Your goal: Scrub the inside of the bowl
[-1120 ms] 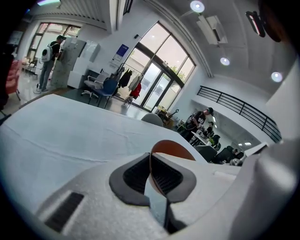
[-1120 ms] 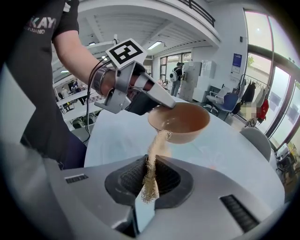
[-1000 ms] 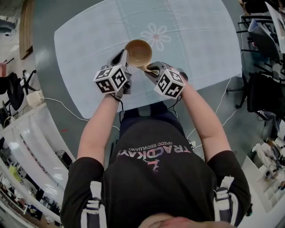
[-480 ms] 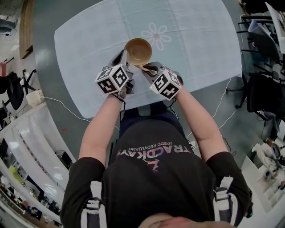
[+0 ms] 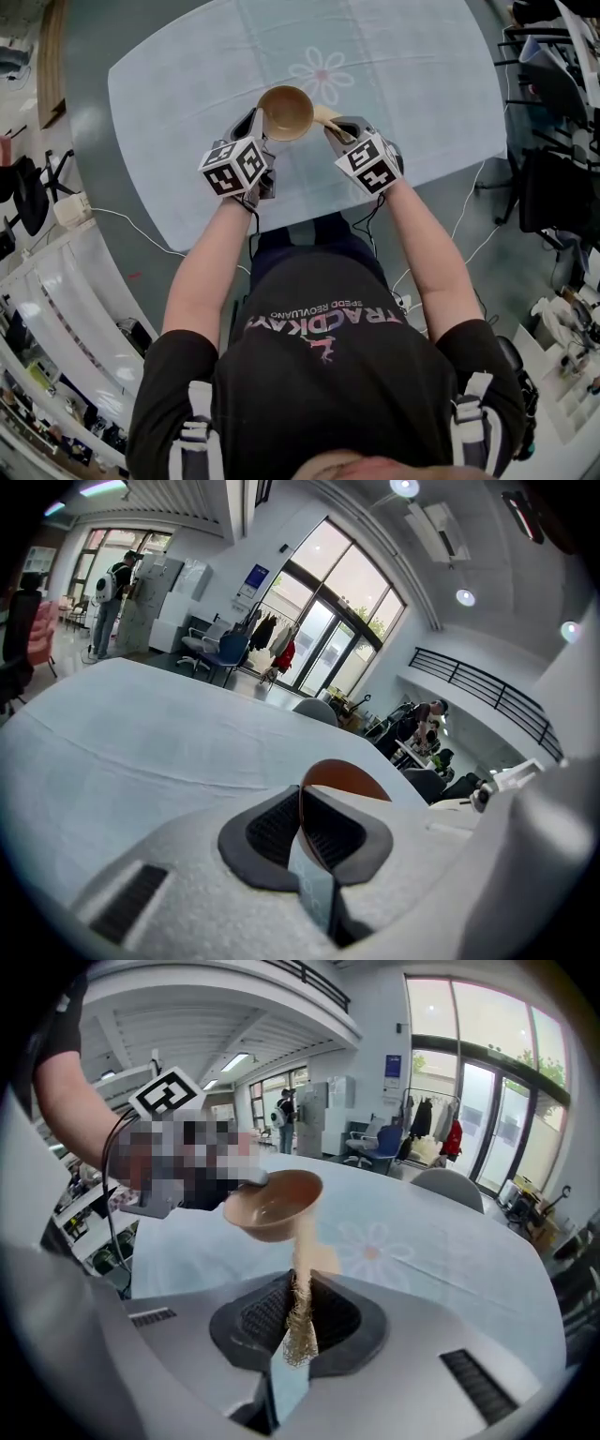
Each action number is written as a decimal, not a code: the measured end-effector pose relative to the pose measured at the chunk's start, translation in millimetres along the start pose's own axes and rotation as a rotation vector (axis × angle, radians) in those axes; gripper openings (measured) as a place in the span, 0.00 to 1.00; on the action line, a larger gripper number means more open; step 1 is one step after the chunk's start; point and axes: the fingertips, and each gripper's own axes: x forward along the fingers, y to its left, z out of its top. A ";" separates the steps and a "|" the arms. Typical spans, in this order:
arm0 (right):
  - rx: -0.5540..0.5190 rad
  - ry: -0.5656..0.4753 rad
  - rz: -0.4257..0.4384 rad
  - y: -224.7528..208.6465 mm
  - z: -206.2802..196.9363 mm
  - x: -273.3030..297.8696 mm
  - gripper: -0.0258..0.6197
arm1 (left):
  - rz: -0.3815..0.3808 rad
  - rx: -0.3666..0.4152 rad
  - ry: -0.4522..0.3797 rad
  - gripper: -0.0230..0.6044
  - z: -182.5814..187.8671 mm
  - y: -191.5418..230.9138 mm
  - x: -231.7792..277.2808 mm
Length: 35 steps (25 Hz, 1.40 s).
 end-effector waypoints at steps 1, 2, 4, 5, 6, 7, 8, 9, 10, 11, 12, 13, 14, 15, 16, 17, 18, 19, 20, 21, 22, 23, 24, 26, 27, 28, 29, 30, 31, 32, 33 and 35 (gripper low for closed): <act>0.040 -0.012 -0.022 -7.7 -0.5 -2.3 0.09 | 0.000 0.009 0.007 0.08 -1.7 -0.6 1.9; 0.079 -0.028 -0.041 -15.0 -0.2 -4.9 0.09 | -0.001 0.018 0.014 0.08 -3.7 -1.7 4.2; 0.141 -0.060 -0.071 -28.3 1.6 -10.2 0.09 | -0.001 0.027 0.027 0.08 -8.3 -4.2 9.8; 0.163 -0.075 -0.081 -33.8 2.4 -12.8 0.09 | 0.000 0.028 0.035 0.08 -10.8 -5.1 13.0; 0.180 -0.088 -0.088 -38.2 2.8 -15.4 0.09 | 0.003 0.027 0.042 0.08 -13.5 -5.9 16.4; 0.192 -0.100 -0.091 -41.8 2.9 -17.9 0.09 | 0.006 0.027 0.051 0.08 -16.3 -6.6 20.0; 0.200 -0.110 -0.091 -44.6 2.8 -20.1 0.09 | 0.009 0.028 0.060 0.08 -18.9 -7.5 23.7; 0.203 -0.118 -0.091 -47.0 2.7 -22.0 0.09 | 0.012 0.031 0.067 0.08 -21.0 -8.3 27.5; 0.204 -0.124 -0.090 -49.0 2.5 -23.5 0.09 | 0.014 0.035 0.073 0.08 -22.7 -9.1 31.3; 0.205 -0.130 -0.088 -51.1 2.1 -25.0 0.09 | 0.017 0.037 0.077 0.08 -24.2 -9.7 35.1; 0.206 -0.134 -0.087 -53.1 1.5 -26.5 0.09 | 0.021 0.040 0.081 0.08 -25.6 -10.1 38.9; 0.209 -0.139 -0.086 -55.2 0.7 -27.9 0.09 | 0.025 0.042 0.085 0.08 -27.3 -10.4 42.6; 0.212 -0.143 -0.085 -57.3 -0.1 -29.1 0.09 | 0.029 0.044 0.089 0.08 -29.2 -10.4 46.2; 0.214 -0.147 -0.085 -59.3 -0.8 -30.3 0.09 | 0.032 0.045 0.094 0.08 -31.4 -10.1 49.4; 0.217 -0.152 -0.084 -61.1 -1.4 -31.5 0.09 | 0.035 0.045 0.098 0.08 -33.6 -9.8 52.3; 0.222 -0.157 -0.083 -62.8 -1.7 -32.9 0.09 | 0.037 0.044 0.103 0.08 -35.6 -9.3 54.7; 0.228 -0.164 -0.082 -64.3 -1.8 -34.2 0.09 | 0.037 0.043 0.107 0.08 -37.5 -8.9 56.5; 0.235 -0.170 -0.082 -65.5 -1.5 -35.5 0.09 | 0.035 0.044 0.111 0.08 -39.1 -8.6 57.8; 0.242 -0.178 -0.081 -66.5 -1.0 -36.7 0.09 | 0.029 0.047 0.116 0.08 -40.4 -8.6 58.6; 0.248 -0.184 -0.082 -67.5 -0.1 -38.0 0.09 | 0.022 0.054 0.121 0.09 -41.3 -8.8 59.0; 0.253 -0.190 -0.082 -68.5 1.0 -39.4 0.09 | 0.014 0.061 0.126 0.14 -41.9 -9.3 58.9; 0.258 -0.195 -0.083 -69.6 2.3 -40.7 0.09 | 0.009 0.069 0.130 0.24 -41.8 -9.6 58.5; 0.262 -0.199 -0.085 -70.5 3.5 -42.0 0.09 | 0.007 0.077 0.130 0.26 -41.0 -9.8 57.3; 0.270 -0.208 -0.089 -71.5 6.0 -44.8 0.09 | 0.011 0.087 0.120 0.26 -37.5 -9.1 52.5; 0.275 -0.215 -0.092 -71.7 7.8 -46.7 0.09 | 0.014 0.089 0.111 0.26 -35.0 -8.4 48.9; 0.279 -0.227 -0.096 -71.7 10.6 -49.0 0.09 | 0.017 0.091 0.099 0.26 -31.5 -7.7 44.3; 0.284 -0.242 -0.099 -71.3 14.5 -51.8 0.09 | 0.018 0.096 0.085 0.26 -27.0 -7.1 38.5; 0.288 -0.261 -0.103 -70.4 19.1 -55.1 0.09 | 0.019 0.105 0.069 0.24 -21.5 -6.8 31.3; 0.291 -0.281 -0.107 -69.1 24.0 -58.9 0.09 | 0.018 0.121 0.051 0.20 -15.4 -7.3 23.0; 0.294 -0.302 -0.113 -67.2 29.0 -63.0 0.09 | 0.017 0.145 0.032 0.16 -8.9 -8.4 13.7; 0.296 -0.321 -0.119 -64.5 34.5 -67.3 0.09 | 0.013 0.176 0.012 0.11 -2.2 -10.4 3.7; 0.301 -0.356 -0.131 -57.3 47.6 -76.2 0.09 | -0.005 0.256 -0.032 0.09 13.0 -17.4 -17.8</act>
